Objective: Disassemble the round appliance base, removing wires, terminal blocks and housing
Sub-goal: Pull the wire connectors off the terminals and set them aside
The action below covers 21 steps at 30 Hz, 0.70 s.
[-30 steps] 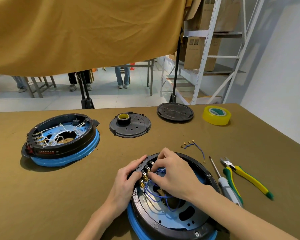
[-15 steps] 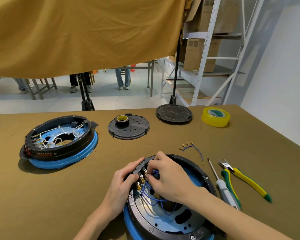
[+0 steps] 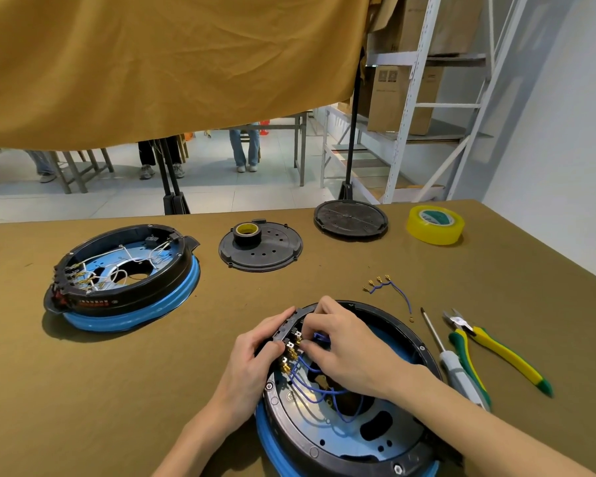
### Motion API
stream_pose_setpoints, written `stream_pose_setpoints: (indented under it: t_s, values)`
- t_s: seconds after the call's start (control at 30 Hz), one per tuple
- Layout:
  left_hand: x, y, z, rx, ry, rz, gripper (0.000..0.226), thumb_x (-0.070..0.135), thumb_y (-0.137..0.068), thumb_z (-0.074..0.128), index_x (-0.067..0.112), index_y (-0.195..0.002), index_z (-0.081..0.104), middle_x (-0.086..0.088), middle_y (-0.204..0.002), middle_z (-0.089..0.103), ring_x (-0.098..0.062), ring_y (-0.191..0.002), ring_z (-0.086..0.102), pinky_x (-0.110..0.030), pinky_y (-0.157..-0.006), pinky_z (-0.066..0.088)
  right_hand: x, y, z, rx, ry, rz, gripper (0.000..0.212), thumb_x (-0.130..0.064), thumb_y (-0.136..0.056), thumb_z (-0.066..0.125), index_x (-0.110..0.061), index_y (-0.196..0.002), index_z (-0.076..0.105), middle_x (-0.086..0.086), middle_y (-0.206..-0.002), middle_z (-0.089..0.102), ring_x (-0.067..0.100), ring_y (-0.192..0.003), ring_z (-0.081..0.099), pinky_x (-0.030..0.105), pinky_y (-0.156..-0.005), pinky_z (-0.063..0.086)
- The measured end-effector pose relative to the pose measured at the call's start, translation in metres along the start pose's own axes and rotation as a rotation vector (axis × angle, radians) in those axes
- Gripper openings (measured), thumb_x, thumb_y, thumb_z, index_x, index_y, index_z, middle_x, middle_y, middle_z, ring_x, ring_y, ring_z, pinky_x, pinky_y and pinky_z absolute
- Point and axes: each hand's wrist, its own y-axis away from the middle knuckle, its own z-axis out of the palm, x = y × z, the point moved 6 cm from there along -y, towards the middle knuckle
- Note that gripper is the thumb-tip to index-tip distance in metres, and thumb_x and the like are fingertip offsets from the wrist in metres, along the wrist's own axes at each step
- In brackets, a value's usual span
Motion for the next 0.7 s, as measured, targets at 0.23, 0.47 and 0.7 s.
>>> stream_pose_setpoints:
  t_s: [0.23,0.47,0.7]
  values:
    - [-0.0012,-0.0010,0.0005,-0.005,0.021,0.009,0.052,0.020,-0.090,0.050,0.021,-0.141,0.061,0.010,-0.132,0.069,-0.012,-0.123,0.065,-0.020,-0.094,0.051,-0.0007,0.0014,0.0003,0.004,0.008,-0.015,0.014,-0.034,-0.097,0.061,-0.027,-0.085,0.058,-0.011,-0.092,0.039,0.012,-0.081,0.047,0.035,-0.075,0.045]
    - [-0.0015,0.0000,-0.0003,0.008,0.020,-0.002,0.054,0.022,-0.090,0.050,0.022,-0.142,0.060,0.010,-0.133,0.068,-0.014,-0.123,0.064,-0.028,-0.097,0.053,0.0003,0.0018,0.0000,-0.043,-0.017,-0.007,0.013,-0.030,-0.099,0.061,-0.023,-0.088,0.059,-0.007,-0.096,0.041,0.013,-0.084,0.047,0.034,-0.077,0.045]
    - [-0.0009,0.0006,0.0009,0.002,0.042,-0.021,0.053,0.023,-0.090,0.050,0.024,-0.142,0.060,0.011,-0.130,0.069,-0.015,-0.120,0.066,-0.032,-0.094,0.056,0.0017,0.0050,-0.0038,-0.057,-0.043,-0.013,0.013,-0.031,-0.099,0.062,-0.021,-0.090,0.063,-0.006,-0.102,0.048,0.010,-0.090,0.049,0.028,-0.082,0.043]
